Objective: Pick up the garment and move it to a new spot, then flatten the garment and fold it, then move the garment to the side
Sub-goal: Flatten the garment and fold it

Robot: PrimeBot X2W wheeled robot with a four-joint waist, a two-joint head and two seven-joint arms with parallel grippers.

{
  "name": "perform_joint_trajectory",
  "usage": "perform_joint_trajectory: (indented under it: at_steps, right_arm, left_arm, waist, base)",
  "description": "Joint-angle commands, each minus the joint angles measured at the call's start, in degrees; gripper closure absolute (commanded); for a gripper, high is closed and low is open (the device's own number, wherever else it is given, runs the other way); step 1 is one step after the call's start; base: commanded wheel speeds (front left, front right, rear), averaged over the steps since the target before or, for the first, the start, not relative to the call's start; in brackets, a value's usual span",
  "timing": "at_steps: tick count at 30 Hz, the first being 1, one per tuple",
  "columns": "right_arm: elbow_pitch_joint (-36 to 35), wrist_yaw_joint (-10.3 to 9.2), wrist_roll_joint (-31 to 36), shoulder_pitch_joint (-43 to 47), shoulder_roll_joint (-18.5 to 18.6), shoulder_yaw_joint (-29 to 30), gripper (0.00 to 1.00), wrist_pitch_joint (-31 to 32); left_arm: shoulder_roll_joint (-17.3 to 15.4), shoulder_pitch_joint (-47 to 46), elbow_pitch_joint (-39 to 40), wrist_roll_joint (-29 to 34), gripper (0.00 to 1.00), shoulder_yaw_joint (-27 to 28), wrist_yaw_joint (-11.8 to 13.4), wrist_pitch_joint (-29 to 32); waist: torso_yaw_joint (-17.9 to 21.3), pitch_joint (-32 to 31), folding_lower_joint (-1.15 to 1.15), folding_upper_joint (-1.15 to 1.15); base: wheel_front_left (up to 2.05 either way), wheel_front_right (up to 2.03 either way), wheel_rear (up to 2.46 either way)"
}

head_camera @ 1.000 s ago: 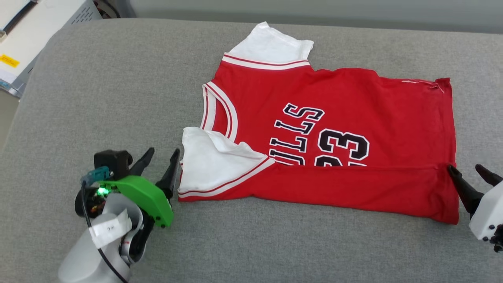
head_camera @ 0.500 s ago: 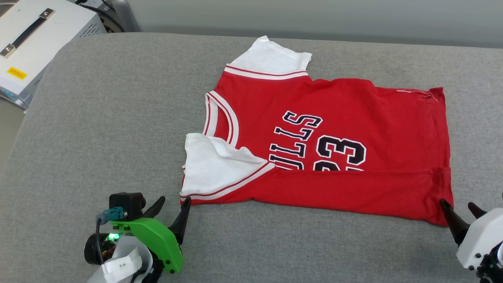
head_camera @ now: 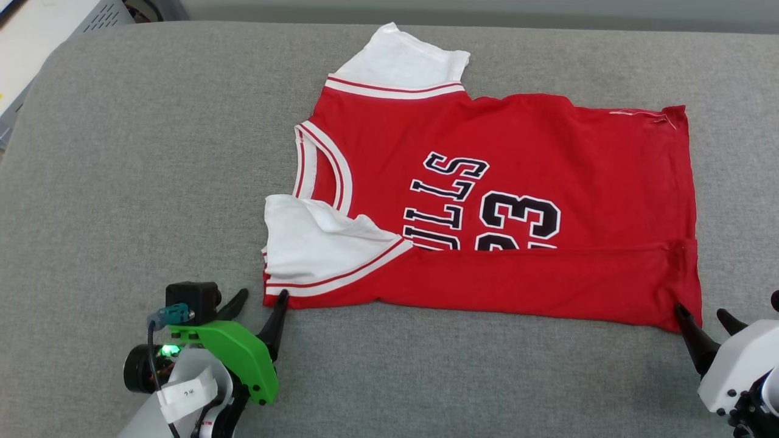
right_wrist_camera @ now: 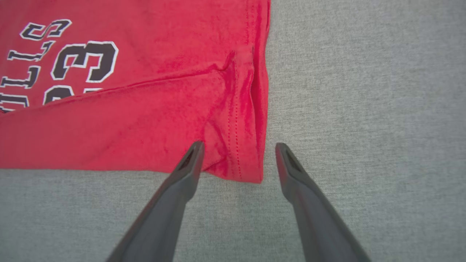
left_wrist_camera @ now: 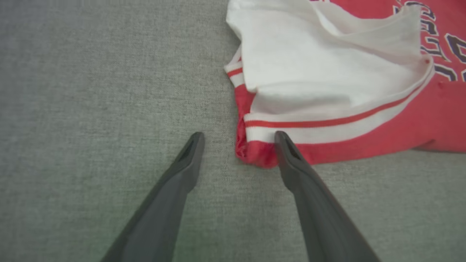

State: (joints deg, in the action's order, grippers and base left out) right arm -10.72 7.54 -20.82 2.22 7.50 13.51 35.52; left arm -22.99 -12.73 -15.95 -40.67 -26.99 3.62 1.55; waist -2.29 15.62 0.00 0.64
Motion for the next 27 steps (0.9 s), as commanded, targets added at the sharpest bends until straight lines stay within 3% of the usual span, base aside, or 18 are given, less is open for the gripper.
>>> perform_joint_trajectory:
  at_steps: [1, 5, 6, 7, 8, 9, 17, 23, 24, 27]
  right_arm:
    - [0.14, -0.05, 0.41, -0.76, 0.07, -0.14, 0.0, -0.48]
    - [0.56, -0.05, 0.36, -1.04, 0.41, -0.54, 0.0, -0.82]
    - [0.65, -0.05, 0.36, -1.13, 0.5, -0.61, 0.0, -0.92]
    - [0.76, -0.05, 0.37, -1.21, 0.61, -0.66, 0.0, -1.08]
    - [0.89, -0.05, 0.37, -1.26, 0.68, -0.66, 0.0, -1.19]
    - [1.07, -0.05, 0.36, -1.26, 0.79, -0.61, 0.0, -1.31]
    - [3.6, -0.05, 0.99, -1.01, 1.8, 0.58, 0.0, -1.58]
    - [6.92, -0.05, 2.47, -2.37, 0.94, 2.61, 0.0, -1.16]
    - [9.98, -0.05, 3.41, -3.41, 0.3, 3.09, 0.0, -0.02]
    - [11.89, -0.05, 3.68, -3.69, 0.11, 3.08, 0.04, 0.83]
  left_arm:
    - [-0.09, -0.94, -1.24, 0.81, 0.0, -0.38, 0.36, 0.24]
    - [-0.31, -0.75, -4.35, 1.02, 0.0, -2.59, 0.11, 4.3]
    - [-0.33, -0.59, -4.97, 0.81, 0.04, -3.08, -0.04, 5.56]
    - [-0.37, -0.43, -5.54, 0.59, 0.55, -3.68, -0.32, 6.91]
    - [-0.37, -0.3, -5.83, 0.39, 0.66, -4.05, -0.59, 7.73]
    - [-0.26, -0.14, -5.99, 0.06, 0.97, -4.3, -0.85, 8.34]
    - [0.67, 1.01, -1.02, -1.43, 1.0, -3.97, -1.7, 6.37]
    - [-0.39, 1.7, 6.2, -0.71, 1.0, -3.56, -0.45, 5.55]
    - [-1.37, 2.25, 11.23, -0.08, 1.0, -3.77, 0.88, 6.65]
    - [-1.77, 2.57, 12.83, 0.01, 1.0, -3.82, 1.43, 7.16]
  waist:
    - [0.55, 0.7, 0.0, -0.64]
    - [0.91, 1.22, 0.0, -0.64]
    - [0.94, 1.26, 0.0, -0.64]
    - [0.96, 1.24, 0.0, -0.64]
    - [0.92, 1.16, 0.0, -0.64]
    - [0.8, 0.97, 0.0, -0.64]
    - [-1.77, -1.72, 0.0, -0.64]
    - [-3.32, -1.61, 0.0, -0.64]
    - [-4.38, -0.99, 0.0, -0.64]
    - [-4.71, -0.77, 0.0, -0.64]
  base:
    - [0.0, 0.0, 0.0]
    - [0.0, 0.0, 0.0]
    - [0.0, 0.0, 0.0]
    - [0.0, 0.0, 0.0]
    - [0.0, 0.0, 0.0]
    - [0.0, 0.0, 0.0]
    - [0.0, 0.0, 0.0]
    - [0.0, 0.0, 0.0]
    - [0.0, 0.0, 0.0]
    - [0.0, 0.0, 0.0]
